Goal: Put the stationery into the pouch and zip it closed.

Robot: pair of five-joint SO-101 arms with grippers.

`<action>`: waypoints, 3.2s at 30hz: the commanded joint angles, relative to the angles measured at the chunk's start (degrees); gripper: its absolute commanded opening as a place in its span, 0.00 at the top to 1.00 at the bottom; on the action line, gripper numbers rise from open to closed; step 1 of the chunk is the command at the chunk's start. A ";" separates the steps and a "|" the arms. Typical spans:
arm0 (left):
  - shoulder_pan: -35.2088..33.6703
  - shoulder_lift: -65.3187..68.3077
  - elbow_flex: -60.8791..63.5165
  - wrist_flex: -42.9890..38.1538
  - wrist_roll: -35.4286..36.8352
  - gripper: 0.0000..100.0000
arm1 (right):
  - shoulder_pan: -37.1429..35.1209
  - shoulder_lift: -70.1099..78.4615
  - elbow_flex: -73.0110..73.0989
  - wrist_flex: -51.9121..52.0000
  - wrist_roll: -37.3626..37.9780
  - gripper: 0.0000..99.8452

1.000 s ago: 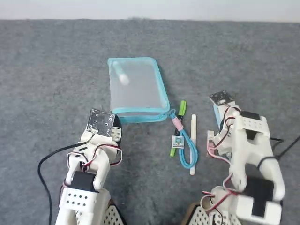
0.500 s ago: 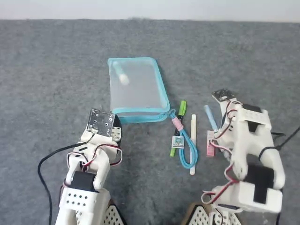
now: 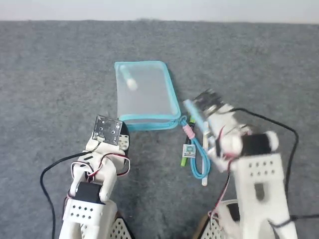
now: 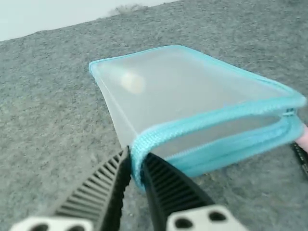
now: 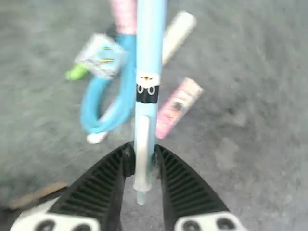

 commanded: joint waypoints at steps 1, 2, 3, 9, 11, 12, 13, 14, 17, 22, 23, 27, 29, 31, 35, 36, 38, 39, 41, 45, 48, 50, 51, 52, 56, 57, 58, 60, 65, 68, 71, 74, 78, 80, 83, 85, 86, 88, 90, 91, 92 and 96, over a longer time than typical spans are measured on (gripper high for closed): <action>0.18 -1.14 -1.45 -0.88 0.00 0.99 | -8.48 -3.65 -0.88 4.70 0.18 0.99; 0.09 -1.14 -1.45 -0.88 0.00 0.99 | -9.89 -3.30 -0.88 5.14 0.09 0.99; 0.09 -1.14 -1.45 -0.79 0.00 0.99 | -10.95 -2.68 -0.88 5.32 0.09 0.99; 0.18 -1.14 -1.45 -0.79 0.00 0.99 | -11.65 5.76 -0.97 1.80 -0.26 0.99; 0.18 -1.14 -1.45 -0.79 0.00 0.99 | -11.47 9.36 -1.93 0.22 -0.35 0.99; 0.18 -1.14 -1.45 -0.79 0.00 0.99 | -11.38 11.21 -3.08 -0.04 -0.53 0.99; 0.18 -1.14 -1.45 -0.79 0.00 0.99 | -11.38 13.05 -4.75 -0.13 -1.32 0.99; 0.18 -1.14 -1.45 -0.79 0.00 0.99 | -11.38 14.90 -6.59 -0.13 -2.37 0.99; 0.18 -1.14 -1.45 -0.79 0.00 0.99 | -11.56 20.53 -12.66 -0.13 -5.63 0.99; 0.26 -1.14 -1.45 -0.79 0.00 0.99 | -11.74 32.13 -25.41 -0.04 -13.19 0.99; 0.26 -1.14 -1.45 -0.79 0.00 0.99 | -11.91 34.86 -28.57 -0.04 -15.03 0.99; 0.35 -1.14 -1.45 -0.79 0.00 0.99 | -14.73 45.93 -42.29 0.57 -23.21 0.99; 0.35 -1.14 -1.45 -0.79 0.00 0.99 | -16.84 51.47 -49.76 1.98 -27.52 0.99; 0.97 -1.14 -1.45 -0.79 -0.09 0.99 | -19.12 56.57 -57.76 4.88 -29.36 0.99; 4.13 -1.14 -0.84 -0.88 -0.35 0.99 | -22.02 65.10 -71.65 12.62 -29.54 0.86; 4.48 -1.14 -0.75 -0.88 -0.35 0.99 | -22.11 66.24 -73.49 12.97 -29.45 0.82; 4.40 -1.14 -0.66 -0.88 -0.44 0.99 | -21.67 66.59 -74.81 12.62 -29.45 0.79; 4.40 -1.14 -0.66 -0.88 -0.44 0.99 | -21.05 66.42 -74.90 12.62 -29.36 0.79; 4.40 -1.14 -0.57 -0.88 -0.44 0.99 | -20.09 65.19 -74.55 12.70 -29.36 0.79; 4.40 -1.14 -0.57 -0.88 -0.44 0.99 | -17.45 60.35 -72.44 12.70 -27.08 0.80; 1.58 -1.14 -1.71 -0.88 -0.09 0.99 | -15.52 54.73 -67.08 12.70 -24.88 0.84; -5.45 -1.14 -3.82 -0.88 2.20 0.99 | -13.05 51.12 -61.89 12.62 -24.70 0.86; -8.53 -1.14 -4.44 -0.88 4.48 0.99 | -11.56 49.71 -59.25 12.53 -24.70 0.87; -10.81 -1.14 -4.62 -0.88 6.24 0.99 | -10.33 48.66 -56.44 11.65 -24.70 0.87; -5.36 -0.70 -4.35 -0.44 4.04 0.99 | -11.12 46.81 -44.40 4.35 -22.15 0.88; -0.53 -0.97 -3.47 0.35 1.32 0.99 | -12.70 46.81 -41.76 2.24 -21.80 0.88; 4.40 -1.05 -2.59 1.32 -2.11 0.99 | -14.20 46.64 -39.21 0.22 -21.54 0.88; 10.90 -1.14 -1.63 2.55 -6.77 0.99 | -17.63 46.29 -34.99 -3.12 -21.36 0.88; -2.73 -1.14 -4.26 1.49 2.46 0.99 | -17.80 46.20 -32.79 -4.70 -21.27 0.88; -5.01 -0.79 -4.26 1.41 1.93 0.99 | -13.58 46.20 -32.88 -4.97 -19.60 0.88; 1.49 -1.14 -3.12 1.23 -2.11 0.99 | -13.41 46.20 -32.53 -4.62 -19.43 0.88; -3.87 -1.14 -5.49 1.23 3.08 0.99 | -12.70 46.20 -32.62 -3.47 -19.25 0.88; -9.41 -0.88 -5.85 1.23 4.22 0.99 | -11.38 44.09 -32.88 -3.74 -19.43 0.88; -5.45 -1.14 -4.79 1.32 0.53 0.99 | -11.38 41.01 -32.62 -3.21 -19.43 0.88; -8.79 -1.14 -5.93 1.23 2.64 0.99 | -9.19 34.77 -29.80 -1.10 -18.99 0.88; -13.10 -0.88 -6.55 1.23 6.07 0.99 | -5.67 29.93 -25.58 -1.19 -18.81 0.88; -13.01 -0.79 -6.55 1.41 5.89 0.99 | -3.82 27.82 -22.86 -2.24 -18.02 0.88; -7.21 -0.70 -5.49 2.20 0.00 0.99 | -1.10 23.96 -16.62 -5.14 -15.82 0.88; -2.20 -1.14 -4.18 2.64 -5.71 0.99 | 0.75 21.32 -10.73 -6.99 -15.03 0.88; -3.43 -1.14 -4.70 2.46 -4.84 0.99 | 1.54 20.70 -8.18 -7.52 -14.86 0.88; -6.33 -1.14 -5.85 2.46 -2.02 0.99 | 2.33 20.53 -5.89 -7.87 -14.86 0.87; -8.18 -0.62 -7.25 4.22 -0.97 0.99 | 5.58 20.53 -0.35 -11.30 -14.86 0.87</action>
